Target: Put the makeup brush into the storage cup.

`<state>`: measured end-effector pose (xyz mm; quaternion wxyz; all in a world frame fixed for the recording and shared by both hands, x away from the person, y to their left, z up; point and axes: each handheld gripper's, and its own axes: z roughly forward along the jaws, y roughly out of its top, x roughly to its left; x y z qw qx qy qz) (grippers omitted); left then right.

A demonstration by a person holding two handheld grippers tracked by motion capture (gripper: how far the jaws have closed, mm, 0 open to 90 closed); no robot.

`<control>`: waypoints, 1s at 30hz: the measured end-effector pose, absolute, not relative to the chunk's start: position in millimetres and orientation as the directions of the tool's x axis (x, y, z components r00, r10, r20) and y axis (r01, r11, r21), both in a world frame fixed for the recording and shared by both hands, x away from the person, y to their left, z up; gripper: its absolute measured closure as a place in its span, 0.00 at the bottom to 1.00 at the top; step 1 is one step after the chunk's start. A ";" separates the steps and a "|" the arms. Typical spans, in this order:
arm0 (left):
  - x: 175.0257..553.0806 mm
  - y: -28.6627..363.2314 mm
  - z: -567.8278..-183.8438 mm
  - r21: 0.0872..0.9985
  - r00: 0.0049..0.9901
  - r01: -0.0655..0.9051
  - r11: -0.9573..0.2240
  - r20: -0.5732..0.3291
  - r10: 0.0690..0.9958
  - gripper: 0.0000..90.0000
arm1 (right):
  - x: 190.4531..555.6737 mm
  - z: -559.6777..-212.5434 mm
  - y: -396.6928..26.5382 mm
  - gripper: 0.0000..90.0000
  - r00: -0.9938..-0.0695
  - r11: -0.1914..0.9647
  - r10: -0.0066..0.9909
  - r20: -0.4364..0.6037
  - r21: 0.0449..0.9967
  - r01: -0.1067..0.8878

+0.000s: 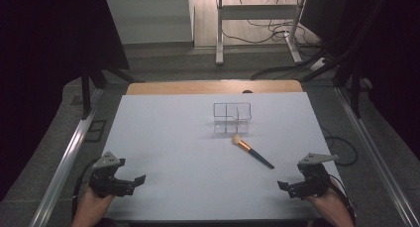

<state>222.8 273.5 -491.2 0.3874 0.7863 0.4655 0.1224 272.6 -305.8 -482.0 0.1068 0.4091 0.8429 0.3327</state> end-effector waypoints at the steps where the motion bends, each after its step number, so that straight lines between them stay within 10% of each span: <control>1: 222.7 273.8 -491.2 0.725 0.536 0.637 -0.264 -0.170 0.827 0.00 | 272.3 -481.1 -306.3 0.00 -0.641 0.435 0.761 0.101 0.653 0.620; 30: 223.3 273.7 -491.1 0.712 0.525 0.651 -0.262 -0.174 0.833 0.00 | 276.8 -479.5 -306.1 0.00 -0.632 0.449 0.770 0.086 0.631 0.633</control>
